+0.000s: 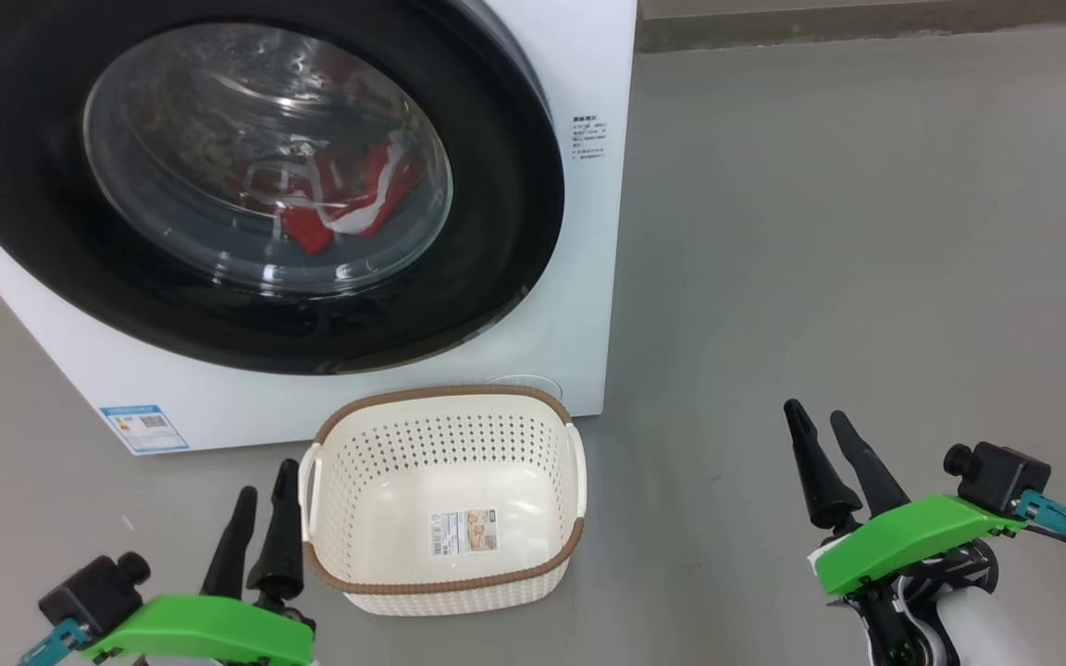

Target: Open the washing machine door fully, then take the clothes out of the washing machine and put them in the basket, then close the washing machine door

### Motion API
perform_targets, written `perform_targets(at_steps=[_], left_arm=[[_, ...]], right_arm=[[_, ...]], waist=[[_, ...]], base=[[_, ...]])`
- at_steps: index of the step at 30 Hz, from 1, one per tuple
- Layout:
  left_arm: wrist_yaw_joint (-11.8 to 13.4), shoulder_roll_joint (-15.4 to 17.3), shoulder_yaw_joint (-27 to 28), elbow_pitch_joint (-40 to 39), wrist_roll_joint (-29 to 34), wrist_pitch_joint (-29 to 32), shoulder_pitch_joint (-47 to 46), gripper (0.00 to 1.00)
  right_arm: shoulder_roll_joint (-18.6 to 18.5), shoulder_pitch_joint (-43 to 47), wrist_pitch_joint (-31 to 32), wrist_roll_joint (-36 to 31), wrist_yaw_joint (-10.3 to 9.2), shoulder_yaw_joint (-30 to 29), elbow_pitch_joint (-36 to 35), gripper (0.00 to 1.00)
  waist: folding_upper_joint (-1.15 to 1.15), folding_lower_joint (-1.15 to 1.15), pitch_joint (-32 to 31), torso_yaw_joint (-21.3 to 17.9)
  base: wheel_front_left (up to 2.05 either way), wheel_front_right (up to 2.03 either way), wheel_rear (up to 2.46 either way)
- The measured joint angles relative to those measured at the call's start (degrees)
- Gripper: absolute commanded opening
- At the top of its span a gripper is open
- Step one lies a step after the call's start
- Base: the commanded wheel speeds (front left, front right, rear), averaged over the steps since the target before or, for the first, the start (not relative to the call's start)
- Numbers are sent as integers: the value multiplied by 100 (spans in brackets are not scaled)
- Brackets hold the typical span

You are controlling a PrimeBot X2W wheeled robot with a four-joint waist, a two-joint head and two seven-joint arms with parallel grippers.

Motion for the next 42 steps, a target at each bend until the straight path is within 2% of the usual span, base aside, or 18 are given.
perform_targets(at_steps=[13,42], left_arm=[[175,2,-124,-30,754,-220,-97,100],[378,19,-267,67,2375,-655,-429,100]], right_arm=[[-12,-255,-211,-861,0,80,133,100],[-60,-730,-641,-2588,0,331,382,100]], waist=[[0,0,8,14],[0,0,62,48]], base=[[0,0,0],[0,0,0]])
